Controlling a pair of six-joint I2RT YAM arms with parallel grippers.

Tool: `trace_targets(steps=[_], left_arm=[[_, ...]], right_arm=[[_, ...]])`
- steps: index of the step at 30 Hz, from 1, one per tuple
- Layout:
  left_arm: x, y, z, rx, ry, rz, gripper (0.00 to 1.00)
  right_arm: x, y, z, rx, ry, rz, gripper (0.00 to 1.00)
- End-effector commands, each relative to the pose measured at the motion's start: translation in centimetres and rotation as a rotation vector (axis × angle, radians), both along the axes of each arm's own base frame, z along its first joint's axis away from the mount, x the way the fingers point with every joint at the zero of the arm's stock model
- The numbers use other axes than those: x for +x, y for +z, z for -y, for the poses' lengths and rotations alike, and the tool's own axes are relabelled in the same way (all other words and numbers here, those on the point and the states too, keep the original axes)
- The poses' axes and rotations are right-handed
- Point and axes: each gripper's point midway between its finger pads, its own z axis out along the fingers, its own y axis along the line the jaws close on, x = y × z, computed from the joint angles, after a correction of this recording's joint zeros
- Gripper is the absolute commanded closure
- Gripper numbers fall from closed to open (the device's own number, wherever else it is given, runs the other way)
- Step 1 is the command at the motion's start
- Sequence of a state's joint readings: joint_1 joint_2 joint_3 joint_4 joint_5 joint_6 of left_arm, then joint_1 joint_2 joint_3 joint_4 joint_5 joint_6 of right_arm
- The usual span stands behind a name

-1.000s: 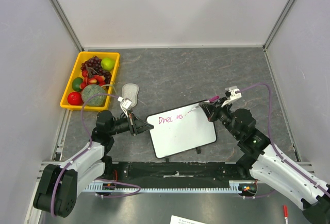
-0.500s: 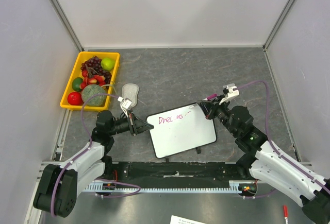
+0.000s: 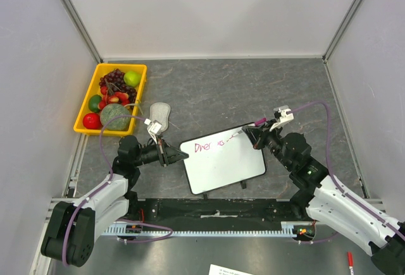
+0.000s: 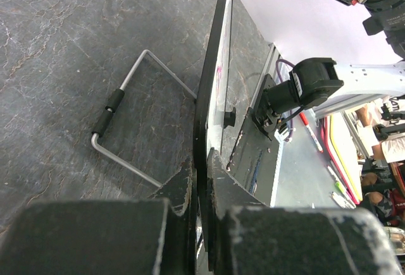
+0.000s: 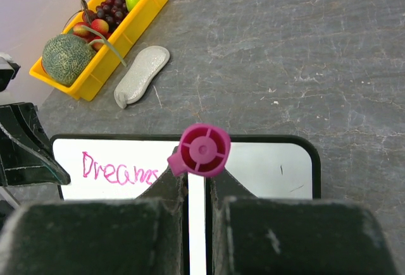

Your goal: Write a sentence on the whiteboard

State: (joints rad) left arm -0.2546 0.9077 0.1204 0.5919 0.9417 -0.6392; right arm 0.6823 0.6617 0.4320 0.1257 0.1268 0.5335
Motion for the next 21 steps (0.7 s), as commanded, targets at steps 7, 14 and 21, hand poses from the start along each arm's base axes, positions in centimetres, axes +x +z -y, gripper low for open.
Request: trace_targets(steps=[7, 14, 21], left_arm=[[0.4, 0.1, -0.1, 0.021, -0.002, 0.087, 0.98], [0.4, 0.1, -0.1, 0.021, -0.002, 0.087, 0.98], [0.4, 0.0, -0.1, 0.021, -0.002, 0.085, 0.98]], right_arm=[[-0.8, -1.8, 0.2, -0.008, 0.020, -0.034, 1.00], [-1.3, -2.5, 0.4, -0.021, 0.026, -0.047, 1.00], [-1.4, -2.7, 0.6, -0.030, 0.024, -0.050, 1.00]])
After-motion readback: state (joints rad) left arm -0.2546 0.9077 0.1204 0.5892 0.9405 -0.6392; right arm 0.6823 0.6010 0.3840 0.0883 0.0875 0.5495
